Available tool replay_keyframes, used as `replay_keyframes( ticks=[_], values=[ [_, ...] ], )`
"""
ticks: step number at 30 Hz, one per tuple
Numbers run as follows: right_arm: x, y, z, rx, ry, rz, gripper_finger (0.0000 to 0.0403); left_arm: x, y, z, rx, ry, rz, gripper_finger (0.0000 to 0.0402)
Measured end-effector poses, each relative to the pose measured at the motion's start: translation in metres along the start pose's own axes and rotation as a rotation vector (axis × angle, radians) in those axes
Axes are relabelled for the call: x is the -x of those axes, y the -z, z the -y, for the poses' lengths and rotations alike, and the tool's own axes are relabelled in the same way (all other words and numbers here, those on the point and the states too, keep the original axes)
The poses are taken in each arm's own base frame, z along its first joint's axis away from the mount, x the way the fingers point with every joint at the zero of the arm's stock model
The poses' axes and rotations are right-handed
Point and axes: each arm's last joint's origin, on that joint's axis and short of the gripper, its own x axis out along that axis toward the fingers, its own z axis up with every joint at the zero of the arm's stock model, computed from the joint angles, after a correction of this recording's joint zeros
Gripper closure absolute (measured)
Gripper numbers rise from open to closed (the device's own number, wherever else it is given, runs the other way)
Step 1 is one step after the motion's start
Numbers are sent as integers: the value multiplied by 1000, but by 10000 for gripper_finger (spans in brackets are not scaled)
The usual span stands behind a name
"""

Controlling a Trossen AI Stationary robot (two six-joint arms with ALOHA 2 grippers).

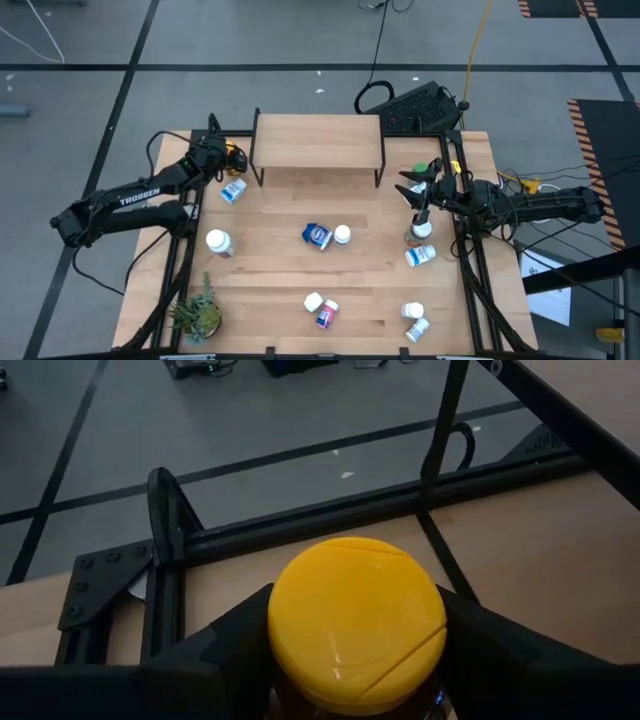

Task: Pick and place medicine bottles onto shelf by color
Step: Put the yellow medicine bottle on the shelf

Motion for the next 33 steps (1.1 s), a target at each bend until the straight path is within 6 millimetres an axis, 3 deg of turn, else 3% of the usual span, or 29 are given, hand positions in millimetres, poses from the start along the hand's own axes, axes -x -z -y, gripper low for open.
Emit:
replay_keyframes(
  ticks=[7,17,26,33],
  values=[
    [0,-1,1,58,24,12,227,0,1,0,-3,3,-12,170],
    [0,0,1,-35,20,-4,227,3,-1,-1,-9,30,-4,170],
    [0,3,0,-26,16,-33,227,27,-25,-5,-37,41,-1,170],
    [0,5,0,-44,14,-48,227,34,-28,1,-69,74,-12,170]
  ],
)
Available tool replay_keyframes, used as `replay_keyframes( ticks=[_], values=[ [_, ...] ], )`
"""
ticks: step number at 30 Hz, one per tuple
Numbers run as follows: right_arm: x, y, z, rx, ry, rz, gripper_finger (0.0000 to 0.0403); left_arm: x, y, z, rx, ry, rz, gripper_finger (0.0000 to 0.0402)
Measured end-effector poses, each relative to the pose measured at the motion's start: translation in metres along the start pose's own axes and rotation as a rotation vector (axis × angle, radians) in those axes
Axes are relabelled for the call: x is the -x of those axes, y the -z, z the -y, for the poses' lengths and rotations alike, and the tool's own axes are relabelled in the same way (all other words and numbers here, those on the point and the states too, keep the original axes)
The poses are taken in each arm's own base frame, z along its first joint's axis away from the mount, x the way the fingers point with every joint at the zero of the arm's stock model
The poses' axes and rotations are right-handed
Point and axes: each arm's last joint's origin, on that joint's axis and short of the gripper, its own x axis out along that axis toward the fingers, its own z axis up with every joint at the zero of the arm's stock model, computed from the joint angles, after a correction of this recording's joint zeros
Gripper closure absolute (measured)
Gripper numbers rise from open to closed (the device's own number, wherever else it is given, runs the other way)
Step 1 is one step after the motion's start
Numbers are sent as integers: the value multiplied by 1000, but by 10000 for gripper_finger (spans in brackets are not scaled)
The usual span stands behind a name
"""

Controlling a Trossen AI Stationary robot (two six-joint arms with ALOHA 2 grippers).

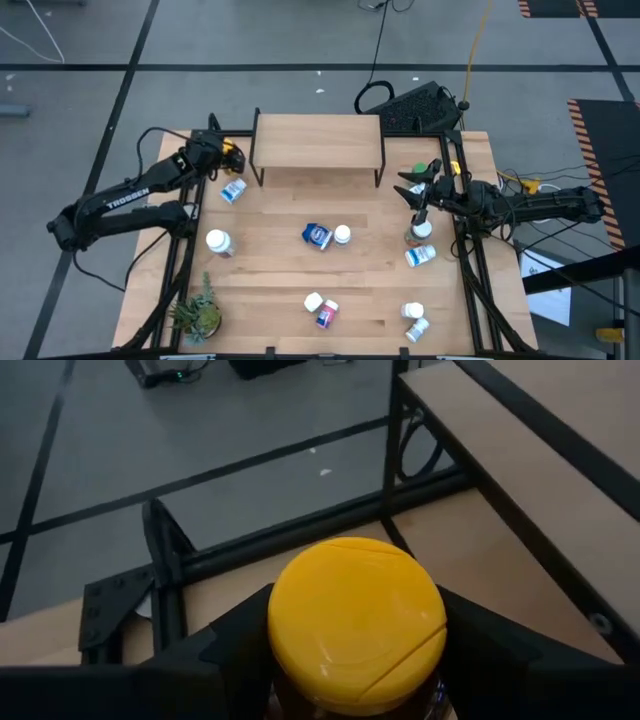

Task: Pick and place medicine bottles onto shelf by color
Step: Put the yellow medicine bottle on the shelf

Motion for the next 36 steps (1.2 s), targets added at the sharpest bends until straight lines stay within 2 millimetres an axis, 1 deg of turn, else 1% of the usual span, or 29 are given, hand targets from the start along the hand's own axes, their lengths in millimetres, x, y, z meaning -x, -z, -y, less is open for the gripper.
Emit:
replay_keyframes(
  ticks=[17,22,26,29,36],
  values=[
    [0,0,0,-8,0,0,227,1,0,2,-8,8,4,170],
    [0,0,0,-7,-1,0,227,6,-2,0,1,22,22,170],
    [0,1,0,-19,-2,-7,227,16,-13,0,16,63,58,170],
    [0,1,0,-28,-2,-10,227,24,-24,2,-19,89,87,170],
    [-2,3,-1,-49,-4,-26,227,51,-62,1,-104,147,182,170]
  ],
)
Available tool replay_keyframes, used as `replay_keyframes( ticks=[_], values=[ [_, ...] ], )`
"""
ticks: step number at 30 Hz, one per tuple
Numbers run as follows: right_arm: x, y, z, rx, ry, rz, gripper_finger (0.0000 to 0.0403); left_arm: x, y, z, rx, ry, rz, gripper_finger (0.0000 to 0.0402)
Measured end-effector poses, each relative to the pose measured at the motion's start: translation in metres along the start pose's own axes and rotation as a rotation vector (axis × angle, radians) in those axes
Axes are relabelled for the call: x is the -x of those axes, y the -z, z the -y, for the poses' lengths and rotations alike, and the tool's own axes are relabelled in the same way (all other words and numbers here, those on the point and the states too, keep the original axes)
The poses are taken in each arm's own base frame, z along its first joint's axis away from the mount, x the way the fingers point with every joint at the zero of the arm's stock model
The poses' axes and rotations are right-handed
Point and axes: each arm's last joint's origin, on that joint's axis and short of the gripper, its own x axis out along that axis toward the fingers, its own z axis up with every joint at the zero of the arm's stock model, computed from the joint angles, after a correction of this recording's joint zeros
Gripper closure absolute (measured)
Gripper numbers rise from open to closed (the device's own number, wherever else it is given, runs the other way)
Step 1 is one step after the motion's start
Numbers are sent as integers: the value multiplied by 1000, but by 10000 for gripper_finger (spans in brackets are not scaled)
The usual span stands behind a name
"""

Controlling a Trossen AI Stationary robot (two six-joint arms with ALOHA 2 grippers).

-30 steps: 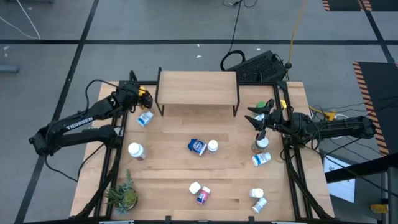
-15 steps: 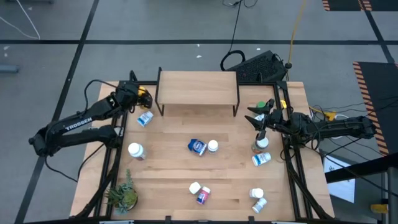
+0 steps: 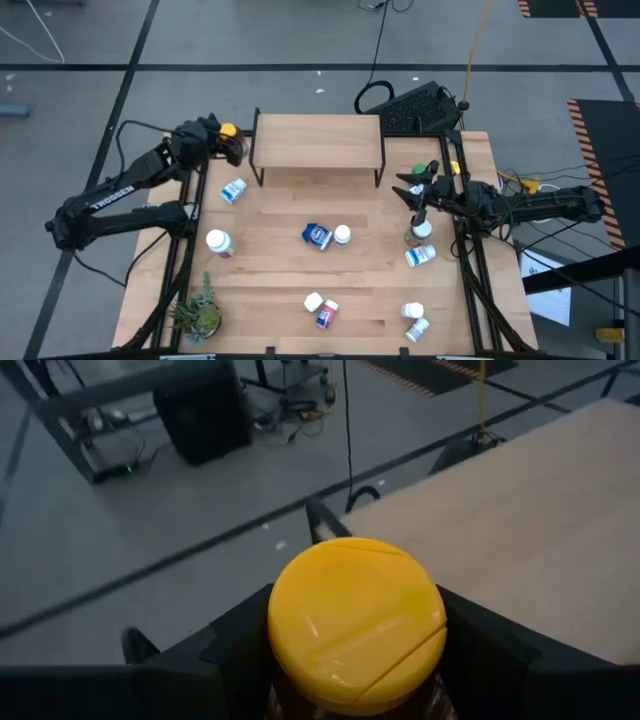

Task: Pick and place medicine bottles onto shelf by color
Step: Put the yellow medicine bottle on the shelf

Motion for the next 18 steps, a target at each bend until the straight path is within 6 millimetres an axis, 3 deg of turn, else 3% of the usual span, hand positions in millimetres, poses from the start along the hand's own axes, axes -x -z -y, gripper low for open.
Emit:
replay_keyframes(
  ticks=[6,18],
  values=[
    [-1,2,0,3,0,-11,227,5,-28,-1,-78,53,18,170],
    [-1,2,0,11,-1,-11,227,-19,-75,17,-169,206,13,170]
  ],
)
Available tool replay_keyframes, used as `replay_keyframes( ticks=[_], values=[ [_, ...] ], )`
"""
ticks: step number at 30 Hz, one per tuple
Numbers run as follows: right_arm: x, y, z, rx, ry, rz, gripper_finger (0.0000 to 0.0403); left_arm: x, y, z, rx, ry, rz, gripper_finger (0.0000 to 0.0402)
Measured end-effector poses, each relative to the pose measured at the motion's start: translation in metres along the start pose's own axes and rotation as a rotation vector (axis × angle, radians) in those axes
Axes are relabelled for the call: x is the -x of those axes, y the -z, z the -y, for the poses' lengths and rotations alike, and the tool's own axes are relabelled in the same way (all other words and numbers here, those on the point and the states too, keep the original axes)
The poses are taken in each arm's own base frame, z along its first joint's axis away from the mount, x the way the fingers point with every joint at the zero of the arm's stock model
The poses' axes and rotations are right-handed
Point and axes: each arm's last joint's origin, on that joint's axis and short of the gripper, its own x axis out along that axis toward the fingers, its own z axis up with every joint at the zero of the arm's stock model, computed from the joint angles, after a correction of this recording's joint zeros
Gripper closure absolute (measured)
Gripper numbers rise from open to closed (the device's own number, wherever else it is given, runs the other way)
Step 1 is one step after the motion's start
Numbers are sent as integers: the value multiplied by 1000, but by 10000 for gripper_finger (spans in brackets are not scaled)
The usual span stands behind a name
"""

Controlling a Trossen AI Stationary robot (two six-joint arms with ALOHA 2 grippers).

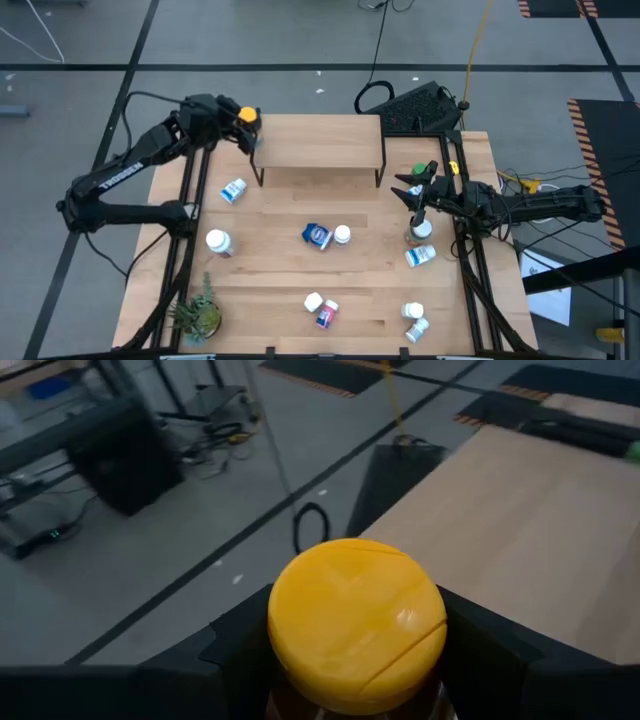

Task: Pick and place medicine bottles onto shelf by color
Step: Put the yellow medicine bottle on the shelf

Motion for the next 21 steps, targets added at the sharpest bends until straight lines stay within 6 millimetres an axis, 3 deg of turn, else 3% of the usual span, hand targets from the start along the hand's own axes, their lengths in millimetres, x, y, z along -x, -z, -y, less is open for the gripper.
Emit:
replay_keyframes(
  ticks=[9,21],
  values=[
    [0,1,0,3,0,-6,227,-16,-28,5,-122,134,34,170],
    [0,1,0,-3,0,-14,227,-55,-26,13,-239,205,12,170]
  ],
)
